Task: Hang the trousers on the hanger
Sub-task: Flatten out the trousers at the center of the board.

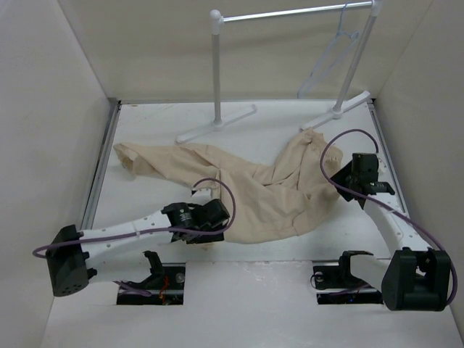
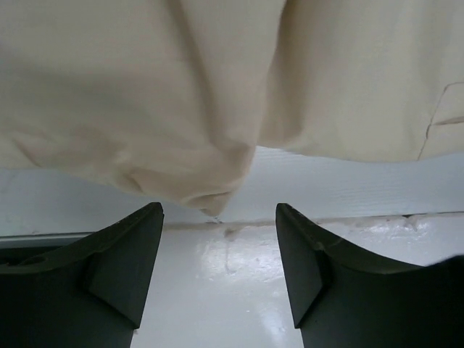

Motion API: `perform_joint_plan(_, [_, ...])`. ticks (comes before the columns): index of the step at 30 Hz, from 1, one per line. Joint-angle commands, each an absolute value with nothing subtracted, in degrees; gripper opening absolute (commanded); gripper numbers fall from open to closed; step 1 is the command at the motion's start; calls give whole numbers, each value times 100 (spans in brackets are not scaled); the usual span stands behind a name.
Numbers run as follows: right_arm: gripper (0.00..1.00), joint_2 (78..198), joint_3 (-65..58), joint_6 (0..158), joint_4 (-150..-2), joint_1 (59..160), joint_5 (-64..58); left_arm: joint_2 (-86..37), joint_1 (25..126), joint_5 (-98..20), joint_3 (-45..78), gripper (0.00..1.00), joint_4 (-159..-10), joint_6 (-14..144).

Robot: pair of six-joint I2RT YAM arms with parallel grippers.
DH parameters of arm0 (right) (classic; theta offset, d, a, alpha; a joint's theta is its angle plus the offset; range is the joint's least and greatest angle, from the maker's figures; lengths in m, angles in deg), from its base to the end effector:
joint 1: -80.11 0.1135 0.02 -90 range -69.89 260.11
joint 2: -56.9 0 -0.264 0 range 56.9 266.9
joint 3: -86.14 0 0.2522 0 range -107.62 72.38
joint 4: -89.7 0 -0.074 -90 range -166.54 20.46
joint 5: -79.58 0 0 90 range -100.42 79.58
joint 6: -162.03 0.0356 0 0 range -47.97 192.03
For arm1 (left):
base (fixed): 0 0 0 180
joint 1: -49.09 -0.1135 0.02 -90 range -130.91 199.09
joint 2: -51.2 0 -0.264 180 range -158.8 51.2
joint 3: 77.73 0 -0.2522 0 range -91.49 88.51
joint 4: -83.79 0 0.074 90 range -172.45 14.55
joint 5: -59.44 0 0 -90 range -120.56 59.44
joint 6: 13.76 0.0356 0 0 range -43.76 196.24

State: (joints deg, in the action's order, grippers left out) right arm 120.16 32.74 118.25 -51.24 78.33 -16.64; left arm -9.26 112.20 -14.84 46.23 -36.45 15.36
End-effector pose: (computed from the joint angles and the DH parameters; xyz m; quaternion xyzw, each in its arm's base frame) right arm 0.2213 -0.0107 0.2236 0.3977 0.8465 0.0855 0.3435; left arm 0.0938 -0.1637 0.2263 -0.0118 0.9660 -0.1328 0.2216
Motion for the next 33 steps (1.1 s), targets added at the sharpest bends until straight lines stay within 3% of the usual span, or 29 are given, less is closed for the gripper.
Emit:
perform_joint_plan(1, [55, 11869, 3397, 11747, -5158, 7849, -1631, -1434, 11294, -1965, 4746, 58, -4333, 1629])
perform_joint_plan(5, [58, 11895, 3353, 11773, -5193, 7699, -1560, -2173, 11399, -2020, 4729, 48, -4369, 1831])
perform_joint_plan(8, [60, 11991, 3256, 11791, -5193, 7620, -1587, -2333, 11312, -1853, 4589, 29, -4256, 2051])
perform_joint_plan(10, [61, 12053, 3221, 11800, -5219, 7585, -1569, -2079, 11085, -1607, 4501, 13, -3958, 2148])
perform_joint_plan(13, [61, 12080, 3203, 11817, -5263, 7576, -1569, -1352, 10698, -1448, 4317, 5, -3361, 2175])
perform_joint_plan(17, [62, 12193, 3273, 11826, -5368, 7524, -1587, 186, 9681, -1281, 3913, 3, -2464, 2131])
perform_joint_plan(20, [62, 12299, 3309, 11888, -5518, 7471, -1569, 681, 8101, -1115, 3491, 3, -2102, 2585])
perform_joint_plan(24, [66, 12492, 3160, 11888, -5553, 7462, -1569, 236, 5894, -1385, 3095, 3, -3135, 3377])
perform_joint_plan(28, [69, 12502, 3098, 11844, -5536, 7488, -1569, -1239, 3705, -1728, 2604, 4, -4297, 3608])
perform_joint_plan(30, [69, 12414, 3150, 11791, -5492, 7497, -1560, -1846, 3193, -1677, 2174, 10, -4430, 3599])
perform_joint_plan(33, [70, 12116, 3352, 11703, -5422, 7480, -1560, -2088, 3128, -1720, 1391, 31, -3826, 3528])
